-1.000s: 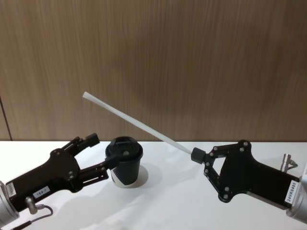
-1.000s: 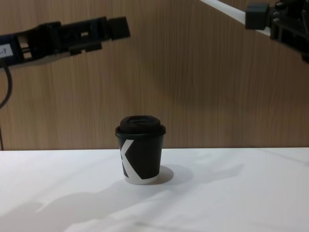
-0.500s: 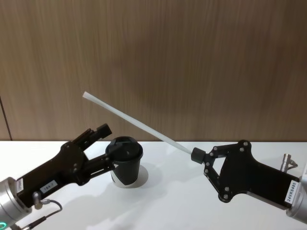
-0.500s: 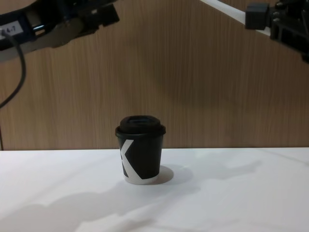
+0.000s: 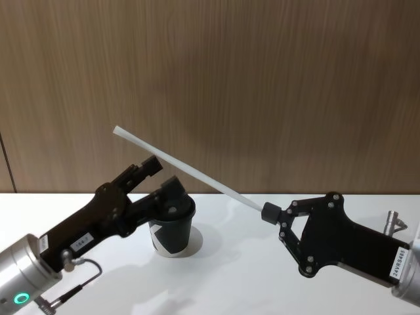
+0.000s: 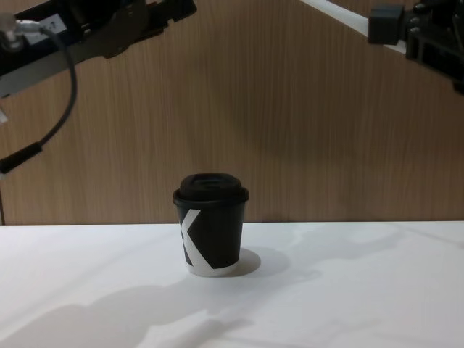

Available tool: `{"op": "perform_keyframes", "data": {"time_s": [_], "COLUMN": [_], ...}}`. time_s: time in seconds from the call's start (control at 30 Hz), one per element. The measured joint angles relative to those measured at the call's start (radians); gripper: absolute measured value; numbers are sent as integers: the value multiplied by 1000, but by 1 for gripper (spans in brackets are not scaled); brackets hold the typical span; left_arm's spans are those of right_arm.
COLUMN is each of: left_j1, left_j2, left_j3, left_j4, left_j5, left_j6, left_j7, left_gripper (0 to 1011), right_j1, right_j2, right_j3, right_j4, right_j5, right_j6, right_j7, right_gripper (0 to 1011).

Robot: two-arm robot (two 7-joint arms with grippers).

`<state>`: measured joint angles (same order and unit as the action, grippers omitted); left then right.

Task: Pick up the straw with one hand, pass it to the other hand, and insert it into the cup.

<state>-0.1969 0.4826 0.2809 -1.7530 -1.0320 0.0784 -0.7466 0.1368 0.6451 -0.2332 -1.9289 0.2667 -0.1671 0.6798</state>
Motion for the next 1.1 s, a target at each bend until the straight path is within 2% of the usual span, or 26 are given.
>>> {"op": "perform_keyframes", "data": {"time_s": [0.33,0.7,0.93,0.97,1.03,1.1], "left_j1": [-31,-60,-70,-71,-73,-75], "left_j2": [-32,-56,-64,-65,-67,-68], "left_j3": [29,55,64,65,67,68], "left_j4": [14,27,32,33,33,34], "left_j5": [4,10,11,11,12,12], "left_j6": [-4,-12,-16,-16,-17,-17], "left_j7": [53,75,82,82,83,85], "left_gripper": [1002,1003,881,823,788,705], "right_j1": [0,0,0,0,0,0], "right_j2": [0,0,0,0,0,0], "right_j3": [0,0,0,0,0,0], "right_j4": [0,0,0,0,0,0], "right_j5": [0,0,0,0,0,0], "right_j6": [0,0,0,0,0,0], "right_j7": [0,0,0,0,0,0], "right_gripper": [1,2,2,1,2,1]}}
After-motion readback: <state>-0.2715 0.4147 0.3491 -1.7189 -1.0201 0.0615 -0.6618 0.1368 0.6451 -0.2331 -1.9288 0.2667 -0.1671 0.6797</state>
